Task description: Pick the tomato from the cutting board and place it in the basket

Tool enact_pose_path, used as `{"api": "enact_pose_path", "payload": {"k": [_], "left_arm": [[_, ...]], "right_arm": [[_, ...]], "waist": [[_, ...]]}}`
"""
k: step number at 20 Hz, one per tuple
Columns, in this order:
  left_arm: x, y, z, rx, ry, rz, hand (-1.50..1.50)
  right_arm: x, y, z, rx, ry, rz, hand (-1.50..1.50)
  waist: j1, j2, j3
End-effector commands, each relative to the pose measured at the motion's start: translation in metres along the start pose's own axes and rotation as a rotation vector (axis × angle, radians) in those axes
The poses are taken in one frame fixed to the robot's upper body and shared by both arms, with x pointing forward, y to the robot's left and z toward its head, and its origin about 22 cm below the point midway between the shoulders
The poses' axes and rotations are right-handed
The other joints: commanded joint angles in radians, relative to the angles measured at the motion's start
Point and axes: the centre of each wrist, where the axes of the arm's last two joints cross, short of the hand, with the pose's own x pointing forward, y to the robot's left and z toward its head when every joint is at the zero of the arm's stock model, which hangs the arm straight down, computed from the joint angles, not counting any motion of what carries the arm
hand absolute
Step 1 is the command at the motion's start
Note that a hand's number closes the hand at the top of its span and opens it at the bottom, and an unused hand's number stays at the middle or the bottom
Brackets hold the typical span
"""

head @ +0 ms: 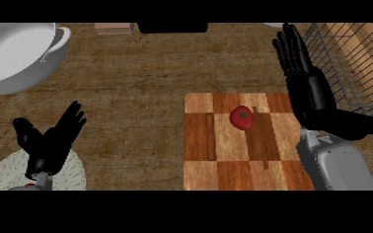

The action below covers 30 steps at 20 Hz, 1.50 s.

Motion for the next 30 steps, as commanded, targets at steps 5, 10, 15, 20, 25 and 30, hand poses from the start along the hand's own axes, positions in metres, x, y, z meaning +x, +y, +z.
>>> {"api": "enact_pose_path", "payload": {"k": [5, 10, 15, 20, 25, 30], "left_arm": [[0.086, -0.02, -0.004, -0.141, -0.453, -0.249, 0.0], [0.1, -0.053, -0.007, -0.293, -0.534, -0.305, 0.0], [0.091, -0.055, -0.005, -0.307, -0.535, -0.305, 0.0], [0.092, -0.054, -0.004, -0.29, -0.519, -0.316, 0.0], [0.09, -0.044, -0.004, -0.232, -0.51, -0.303, 0.0], [0.087, -0.044, -0.005, -0.254, -0.492, -0.311, 0.0]], "right_arm": [[-0.036, -0.055, 0.04, -0.379, 0.255, 0.156, 1.5], [-0.068, 0.065, 0.045, -0.22, 0.044, 0.243, -1.5], [-0.089, 0.086, 0.032, -0.453, 0.187, 0.496, -1.5], [-0.103, 0.063, 0.025, -0.557, 0.315, 0.739, -1.5], [-0.098, 0.02, 0.011, -0.487, 0.519, 0.981, -1.5], [-0.077, 0.051, -0.007, -0.245, 0.789, 1.051, -1.5]], "waist": [[-0.004, -0.005, 0.025], [0.049, 0.007, 0.025], [0.061, 0.004, 0.021], [0.03, -0.011, 0.014], [-0.004, -0.027, 0.008], [-0.005, -0.029, 0.01]]}}
